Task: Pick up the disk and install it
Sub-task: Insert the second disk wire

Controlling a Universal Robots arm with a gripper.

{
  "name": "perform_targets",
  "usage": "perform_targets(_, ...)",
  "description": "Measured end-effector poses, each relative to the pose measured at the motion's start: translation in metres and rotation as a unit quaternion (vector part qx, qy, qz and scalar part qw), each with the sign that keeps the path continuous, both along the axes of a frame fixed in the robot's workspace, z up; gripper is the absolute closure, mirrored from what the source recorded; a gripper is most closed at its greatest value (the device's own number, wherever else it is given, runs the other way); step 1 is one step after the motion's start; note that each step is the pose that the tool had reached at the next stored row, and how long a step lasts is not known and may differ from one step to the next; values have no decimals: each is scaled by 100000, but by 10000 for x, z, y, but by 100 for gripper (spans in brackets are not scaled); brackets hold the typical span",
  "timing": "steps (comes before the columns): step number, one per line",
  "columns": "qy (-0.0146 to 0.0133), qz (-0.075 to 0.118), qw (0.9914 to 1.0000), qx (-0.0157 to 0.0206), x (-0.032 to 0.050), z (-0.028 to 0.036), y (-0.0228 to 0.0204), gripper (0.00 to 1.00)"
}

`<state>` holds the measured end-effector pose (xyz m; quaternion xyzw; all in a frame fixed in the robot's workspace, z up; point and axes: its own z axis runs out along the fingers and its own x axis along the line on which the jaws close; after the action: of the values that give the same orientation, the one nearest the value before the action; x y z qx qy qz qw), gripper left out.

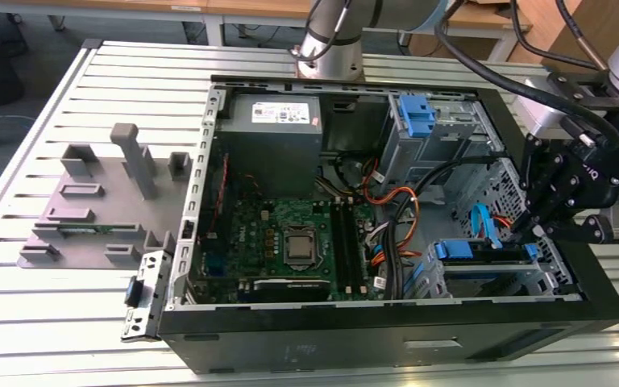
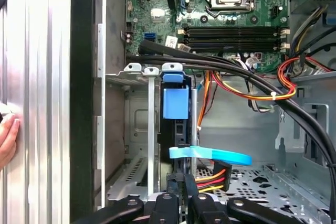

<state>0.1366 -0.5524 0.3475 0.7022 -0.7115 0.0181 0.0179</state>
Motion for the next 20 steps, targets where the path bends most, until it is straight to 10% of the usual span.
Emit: perform_targets(20,1,0,100000,-1,42,-20,-20,84)
